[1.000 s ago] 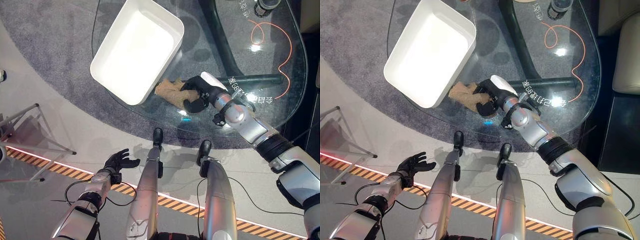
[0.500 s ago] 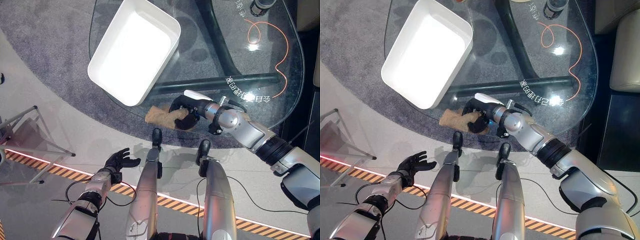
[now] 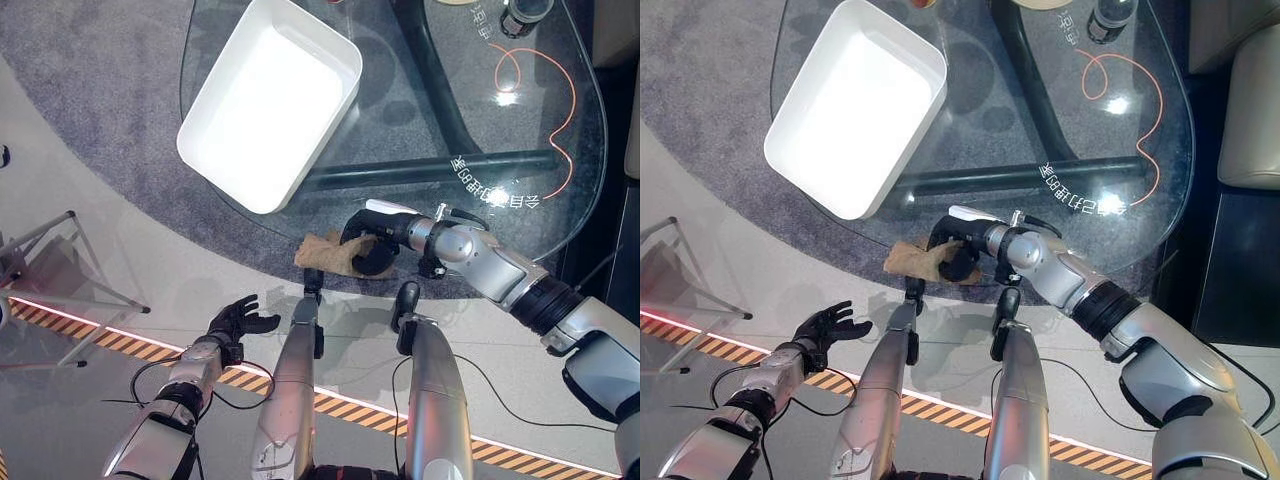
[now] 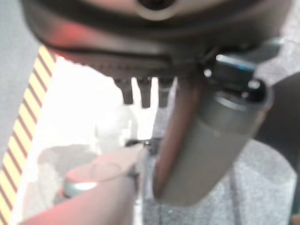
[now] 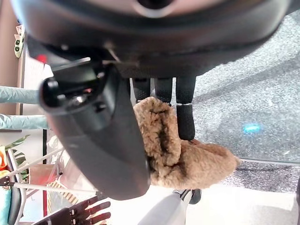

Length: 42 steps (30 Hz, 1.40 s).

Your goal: Wipe the table with a cloth and put it in the basket.

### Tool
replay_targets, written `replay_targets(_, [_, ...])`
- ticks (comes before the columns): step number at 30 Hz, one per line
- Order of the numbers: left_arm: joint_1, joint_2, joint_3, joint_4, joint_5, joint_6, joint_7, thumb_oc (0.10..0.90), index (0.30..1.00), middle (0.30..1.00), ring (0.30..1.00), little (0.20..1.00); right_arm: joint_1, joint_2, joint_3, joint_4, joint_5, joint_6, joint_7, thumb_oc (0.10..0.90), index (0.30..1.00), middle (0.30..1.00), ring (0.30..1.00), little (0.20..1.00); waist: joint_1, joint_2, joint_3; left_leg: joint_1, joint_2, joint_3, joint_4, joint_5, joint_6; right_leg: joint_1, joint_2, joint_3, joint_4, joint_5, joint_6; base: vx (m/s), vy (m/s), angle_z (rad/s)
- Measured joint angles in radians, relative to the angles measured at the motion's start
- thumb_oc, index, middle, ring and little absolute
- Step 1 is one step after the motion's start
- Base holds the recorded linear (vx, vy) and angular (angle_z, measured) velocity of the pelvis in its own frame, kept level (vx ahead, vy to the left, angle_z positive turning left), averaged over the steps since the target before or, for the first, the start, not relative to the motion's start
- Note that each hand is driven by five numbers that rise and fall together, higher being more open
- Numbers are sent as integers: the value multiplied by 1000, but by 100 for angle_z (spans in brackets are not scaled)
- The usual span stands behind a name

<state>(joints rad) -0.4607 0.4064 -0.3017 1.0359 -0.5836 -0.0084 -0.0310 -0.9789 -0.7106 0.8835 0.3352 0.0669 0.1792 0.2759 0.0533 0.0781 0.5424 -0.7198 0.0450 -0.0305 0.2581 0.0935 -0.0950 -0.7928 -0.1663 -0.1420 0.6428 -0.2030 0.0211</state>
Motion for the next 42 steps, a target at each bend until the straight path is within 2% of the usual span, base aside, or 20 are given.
replay_targets(5, [0,-7,80,-17,-189,-43,53,800,900,900,900,900,26,8,-17,0,3,0,-99,100,300,300,300,200,0,0,0,0,0,-1,0,-4,-1,0,0,0,2,-2,-1,0,0,0])
replay_targets(6, [1,-9,115,-36,-262,-73,78,800,900,900,900,900,58,19,-63,0,13,0,-148,100,300,300,300,200,1,0,0,0,-1,-2,0,-3,1,0,-1,0,4,-3,-1,0,0,0])
replay_targets(8, [0,-11,153,-47,-313,-104,106,800,900,900,900,900,88,34,-117,3,29,-1,-192,100,300,300,300,200,1,0,0,0,-1,-2,1,-2,2,0,-1,0,6,-4,-1,0,0,0])
replay_targets(10, [-1,-12,206,-83,-381,-165,156,800,900,900,900,900,111,47,-173,8,80,-7,-270,100,300,300,300,200,0,0,0,1,-1,-3,3,-2,3,1,-1,0,8,-4,-1,7,-49,1])
replay_targets(12, [-3,-12,216,-123,-421,-201,198,800,900,900,900,900,131,62,-221,9,106,-17,-307,100,300,300,300,200,2,-1,0,1,-2,-6,5,-2,3,1,-2,-2,13,-5,-2,-2,-44,4])
replay_targets(13, [-8,-12,219,-155,-450,-246,238,800,900,900,900,900,143,76,-255,9,134,-29,-347,100,300,300,300,200,1,-1,1,0,-2,-8,5,-2,3,1,-2,-4,14,-6,-4,0,0,0])
replay_targets(18, [-53,-14,239,-220,-464,-337,319,800,900,900,900,900,161,99,-324,9,180,-74,-433,100,300,300,300,200,-3,-1,1,-2,0,-9,7,-6,-2,-1,-2,-6,12,-10,-4,0,0,0])
replay_targets(29, [-121,-15,275,-309,-485,-438,411,800,900,900,900,900,187,111,-377,-1,211,-109,-495,100,300,300,300,200,-11,-14,6,-34,0,-7,24,-12,1,-15,0,-7,0,-2,1,0,0,0])
replay_targets(31, [-120,-15,286,-332,-485,-459,416,800,900,900,900,900,209,118,-403,-15,213,-120,-506,100,300,300,300,200,-9,-16,6,-33,0,-6,24,-12,2,-15,0,-7,0,-2,1,0,0,0])
replay_targets(36, [-81,-15,317,-506,-480,-533,418,800,900,900,900,900,292,130,-494,-99,221,-171,-532,100,300,300,300,200,-8,-18,6,-32,0,-7,28,-15,6,-15,0,-6,2,-1,0,0,0,0])
replay_targets(39, [-77,-21,320,-549,-481,-544,410,800,900,900,900,900,303,134,-521,-118,220,-182,-535,100,300,300,300,200,-8,-19,6,-32,1,-7,28,-15,6,-16,1,-6,2,-1,0,0,0,0])
replay_targets(42, [-60,-63,324,-611,-481,-558,363,800,900,900,900,900,324,169,-563,-131,220,-217,-535,100,300,300,300,200,-10,-19,5,-32,0,-6,28,-17,4,-15,1,-5,0,0,1,0,0,0])
